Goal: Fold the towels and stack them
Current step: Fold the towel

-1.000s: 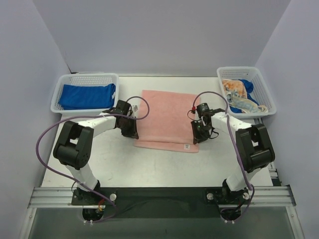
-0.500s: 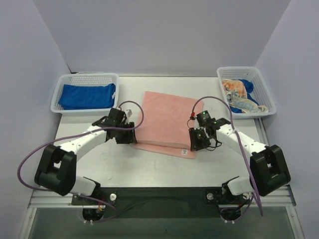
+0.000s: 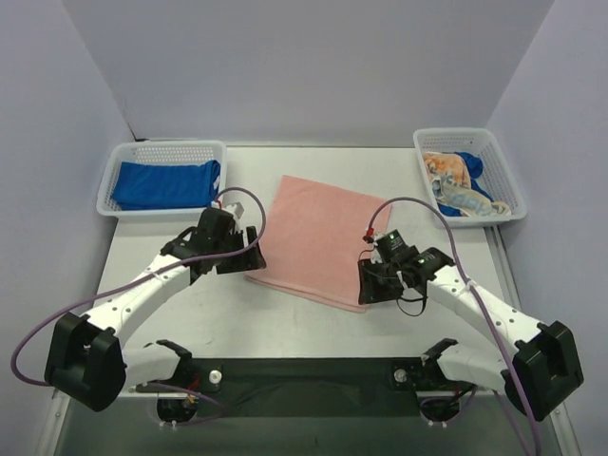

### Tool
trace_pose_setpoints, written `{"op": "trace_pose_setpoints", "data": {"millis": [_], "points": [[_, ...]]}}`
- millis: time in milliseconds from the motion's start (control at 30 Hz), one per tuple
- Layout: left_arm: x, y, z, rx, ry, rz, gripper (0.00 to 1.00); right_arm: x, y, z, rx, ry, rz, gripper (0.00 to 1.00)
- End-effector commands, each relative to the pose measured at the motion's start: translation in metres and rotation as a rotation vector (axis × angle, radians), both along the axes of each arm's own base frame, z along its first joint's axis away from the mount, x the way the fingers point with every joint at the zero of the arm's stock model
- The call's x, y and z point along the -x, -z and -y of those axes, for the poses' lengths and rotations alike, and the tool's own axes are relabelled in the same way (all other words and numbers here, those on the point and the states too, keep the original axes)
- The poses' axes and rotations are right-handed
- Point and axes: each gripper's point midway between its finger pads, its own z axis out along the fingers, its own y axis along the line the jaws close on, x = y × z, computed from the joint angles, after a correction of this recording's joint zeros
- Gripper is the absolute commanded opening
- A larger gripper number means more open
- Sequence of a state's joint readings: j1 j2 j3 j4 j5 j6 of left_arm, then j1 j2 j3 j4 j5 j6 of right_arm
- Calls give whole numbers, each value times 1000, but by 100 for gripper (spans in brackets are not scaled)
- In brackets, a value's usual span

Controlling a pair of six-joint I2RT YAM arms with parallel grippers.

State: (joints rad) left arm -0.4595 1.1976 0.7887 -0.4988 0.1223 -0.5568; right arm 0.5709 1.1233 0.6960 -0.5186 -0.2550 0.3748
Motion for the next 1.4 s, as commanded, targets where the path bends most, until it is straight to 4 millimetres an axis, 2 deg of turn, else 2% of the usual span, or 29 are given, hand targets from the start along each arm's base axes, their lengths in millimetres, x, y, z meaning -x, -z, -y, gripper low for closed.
{"op": "trace_pose_setpoints", "data": {"millis": [0, 67, 167, 267, 367, 433, 500, 533, 600, 633, 667, 733, 767, 800, 867, 900, 933, 1033, 1067, 1167, 1267, 1367], "points": [[-30, -23, 19, 21, -7, 73, 77, -20, -18, -3, 20, 30, 65, 37], [-40, -27, 28, 15, 7, 93, 73, -34, -16, 0, 68, 63, 92, 35], [-51, -13, 33, -17, 17, 79, 60, -46, -6, -5, 77, 95, 98, 27], [-57, 13, 30, -70, 11, 43, 51, -48, 12, -15, 61, 105, 62, 22], [-50, 46, 23, -124, 1, -22, 43, -38, 36, -14, 82, 114, 11, 20], [-37, 68, 16, -142, -16, -80, 41, -26, 52, -7, 103, 141, -33, 20], [-28, 78, 12, -138, -45, -113, 39, -21, 59, -3, 113, 155, -54, 19], [-14, 89, 5, -152, -55, -147, 38, -14, 64, 2, 127, 169, -71, 19], [0, 97, -2, -144, -94, -181, 37, -9, 69, 8, 143, 183, -78, 19], [7, 94, -5, -130, -108, -176, 37, -9, 70, 12, 152, 196, -79, 19], [24, 104, -12, -138, -119, -211, 36, -6, 73, 18, 158, 215, -91, 19], [37, 98, -13, -85, -141, -214, 37, -4, 73, 23, 159, 240, -100, 20], [51, 104, -19, -90, -147, -239, 37, -1, 74, 27, 163, 251, -111, 20], [52, 93, -18, -60, -153, -204, 37, -1, 72, 28, 163, 253, -111, 20], [60, 85, -26, -74, -153, -186, 40, 6, 66, 30, 158, 233, -116, 21], [57, 69, -26, -55, -141, -120, 42, 6, 63, 29, 152, 223, -109, 21], [57, 61, -27, -48, -135, -93, 51, 8, 55, 29, 140, 212, -94, 22], [48, 27, -28, -22, -117, 25, 63, 0, 32, 27, 108, 188, -20, 25], [46, 20, -27, -14, -112, 43, 68, -3, 26, 26, 99, 192, 0, 31], [34, -4, -19, 15, -98, 96, 79, -12, 13, 31, 81, 280, 31, 39], [24, -5, -16, -8, -94, 100, 80, -11, 21, 40, 74, 385, -3, 40], [22, 7, -17, -45, -92, 58, 80, -8, 29, 39, 48, 416, -34, 39]]}}
